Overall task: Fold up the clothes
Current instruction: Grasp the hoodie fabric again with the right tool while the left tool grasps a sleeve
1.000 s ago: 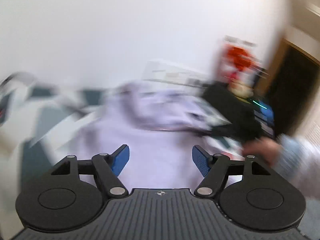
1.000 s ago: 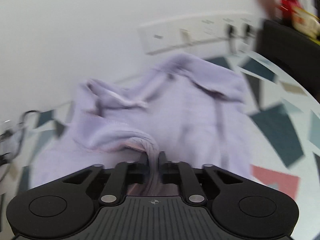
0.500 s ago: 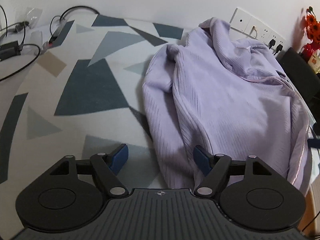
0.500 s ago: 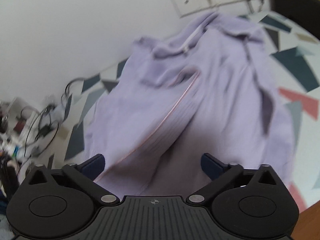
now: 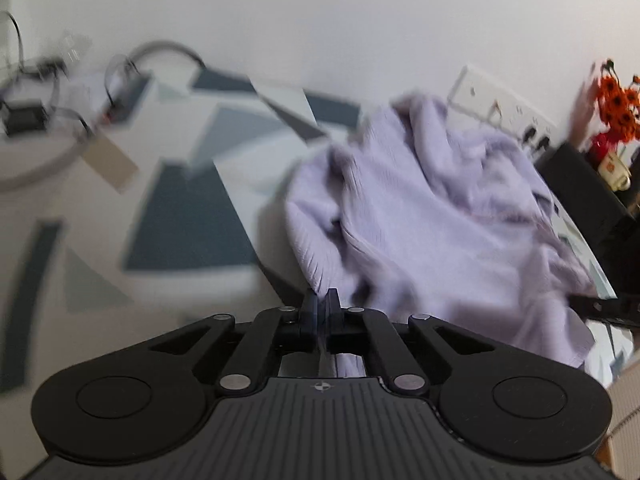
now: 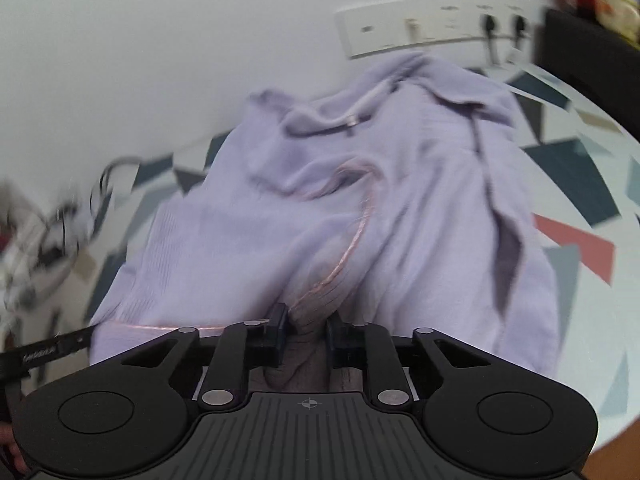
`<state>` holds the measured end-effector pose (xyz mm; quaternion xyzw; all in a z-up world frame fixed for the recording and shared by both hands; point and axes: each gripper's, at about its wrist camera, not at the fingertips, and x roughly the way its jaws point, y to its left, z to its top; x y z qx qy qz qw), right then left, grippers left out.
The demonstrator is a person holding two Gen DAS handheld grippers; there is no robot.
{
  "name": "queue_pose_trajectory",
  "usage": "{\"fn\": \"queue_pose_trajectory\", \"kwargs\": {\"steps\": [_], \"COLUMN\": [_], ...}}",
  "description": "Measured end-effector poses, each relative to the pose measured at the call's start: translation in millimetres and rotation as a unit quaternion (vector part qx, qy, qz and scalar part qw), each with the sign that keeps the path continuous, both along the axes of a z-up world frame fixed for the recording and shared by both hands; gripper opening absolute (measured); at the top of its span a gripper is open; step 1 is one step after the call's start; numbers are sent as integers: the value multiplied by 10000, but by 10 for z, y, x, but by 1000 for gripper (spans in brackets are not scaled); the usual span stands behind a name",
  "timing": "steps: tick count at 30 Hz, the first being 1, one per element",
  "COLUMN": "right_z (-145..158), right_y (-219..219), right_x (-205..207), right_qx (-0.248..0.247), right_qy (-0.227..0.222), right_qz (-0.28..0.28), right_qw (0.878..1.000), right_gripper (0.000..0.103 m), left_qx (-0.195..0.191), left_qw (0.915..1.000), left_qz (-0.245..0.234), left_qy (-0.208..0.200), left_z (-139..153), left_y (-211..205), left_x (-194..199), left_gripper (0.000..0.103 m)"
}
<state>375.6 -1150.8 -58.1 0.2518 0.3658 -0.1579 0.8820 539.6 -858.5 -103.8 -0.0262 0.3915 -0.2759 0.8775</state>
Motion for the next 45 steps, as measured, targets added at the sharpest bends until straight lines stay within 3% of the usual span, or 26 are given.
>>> {"fn": "queue_pose_trajectory", "kwargs": {"steps": [6,9,13,15,17,18,21,22,24,25,26,28,29,30,31,33,34,38,40,42,44,45], "right_z": [272,232,160,106,93,127,397,503,707,811,905,1010,1022,1009,970,806,670,126,-122,-355,-463,-516], "right_y": [-94,-157,-233,-272,-365,-400,-413,-412,-409,-445,-435,-410,-397,-376,-345,-292,-292,-350,-448,-520,-554,-571], "right_x": [-245,-371,-525,-575,-596,-609,-565,-511,-357,-217,-24,389,601,822,1042,1520,1738,2525,2768,2945,3008,3039], "right_qx": [-406,-371,-271,-54,322,382,194,147,123,163,193,241,289,297,243,124,140,120,160,311,349,368], "right_qy": [-124,42,298,459,607,582,288,117,-228,-351,-497,-649,-673,-707,-701,-513,-326,368,694,945,1025,1064], "right_qz": [-366,-524,-738,-881,-1183,-1332,-1485,-1457,-1342,-1237,-1066,-664,-415,-175,55,362,431,542,425,516,638,698], "right_qw": [9984,9979,9965,9950,9906,9886,9883,9892,9906,9916,9929,9954,9964,9969,9972,9979,9984,9978,9966,9937,9921,9912], "right_gripper": [15,15,15,22,44,46,50,57,60,60,62,71,79,85,95,99,100,98,97,86,66,64], "left_qx": [63,401,778,884,878,723,-12,-281,-846,-1145,-1471,-2028,-2117,-2082,-1922,-1650,-1613,-1956,-2198,-2347,-2495,-2491], "left_qw": [9917,9830,9751,9743,9741,9746,9741,9739,9724,9700,9660,9536,9485,9488,9552,9614,9583,9153,9034,8943,8845,8825], "left_qz": [1020,1360,1746,1925,2080,2112,2142,2090,1913,1814,1674,1364,1268,1124,900,796,925,2003,2236,2452,2667,2812], "left_qy": [-774,-1164,-1126,-760,-132,165,731,840,1038,1141,1311,1760,1984,2094,2064,2052,2169,2897,2925,2915,2903,2830], "left_z": [448,523,439,334,198,154,153,197,288,316,308,216,153,109,85,6,-61,-373,-437,-468,-499,-499], "left_y": [362,470,609,662,722,763,885,900,906,898,872,764,676,559,413,189,132,213,275,317,358,382], "left_x": [28,-25,22,105,205,237,236,220,196,192,205,275,323,360,388,461,512,766,848,931,1015,1038], "left_gripper": [3,4,4,10,18,22,32,34,48,55,69,71,71,71,71,72,72,72,72,72,72,61]}}
